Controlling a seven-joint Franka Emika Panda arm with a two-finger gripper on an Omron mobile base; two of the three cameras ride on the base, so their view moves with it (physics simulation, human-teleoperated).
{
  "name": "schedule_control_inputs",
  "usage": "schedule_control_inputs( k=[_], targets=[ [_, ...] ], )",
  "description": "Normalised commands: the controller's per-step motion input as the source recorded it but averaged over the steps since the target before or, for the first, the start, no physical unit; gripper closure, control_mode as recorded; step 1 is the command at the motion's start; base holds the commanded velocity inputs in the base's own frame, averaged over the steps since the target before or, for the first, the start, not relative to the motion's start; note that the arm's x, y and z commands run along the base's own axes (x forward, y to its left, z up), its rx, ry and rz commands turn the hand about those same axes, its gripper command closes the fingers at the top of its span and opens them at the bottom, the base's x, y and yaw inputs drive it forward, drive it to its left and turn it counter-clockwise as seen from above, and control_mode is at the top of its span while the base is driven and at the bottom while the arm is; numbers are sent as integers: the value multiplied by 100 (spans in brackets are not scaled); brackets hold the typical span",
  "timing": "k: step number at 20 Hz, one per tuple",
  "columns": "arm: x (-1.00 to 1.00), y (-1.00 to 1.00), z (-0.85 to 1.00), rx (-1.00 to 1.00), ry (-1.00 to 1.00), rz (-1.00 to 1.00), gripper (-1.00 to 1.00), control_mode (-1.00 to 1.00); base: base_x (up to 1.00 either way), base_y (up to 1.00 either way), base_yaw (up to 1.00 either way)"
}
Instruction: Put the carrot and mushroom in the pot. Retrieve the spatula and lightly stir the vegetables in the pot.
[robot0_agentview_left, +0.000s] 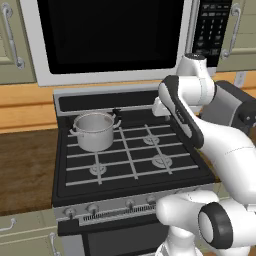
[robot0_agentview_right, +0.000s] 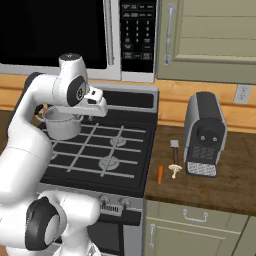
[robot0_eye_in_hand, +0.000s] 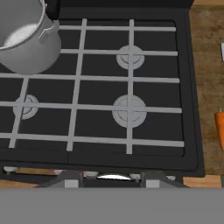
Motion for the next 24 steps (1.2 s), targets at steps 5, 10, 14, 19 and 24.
schedule_control_inputs(
  k=[5, 10, 14, 19, 24],
  targets=[
    [-18, -16, 0, 0, -5, 0, -100, -100, 0, 0, 0],
    [-19, -84, -5, 4, -1, -3, -100, -100, 0, 0, 0],
    [-16, -100, -5, 10, 0, -7, -100, -100, 0, 0, 0],
    [-9, -98, -23, 3, 1, -18, -100, -100, 0, 0, 0],
    [0, -89, -51, 0, 5, -23, -100, -100, 0, 0, 0]
  ],
)
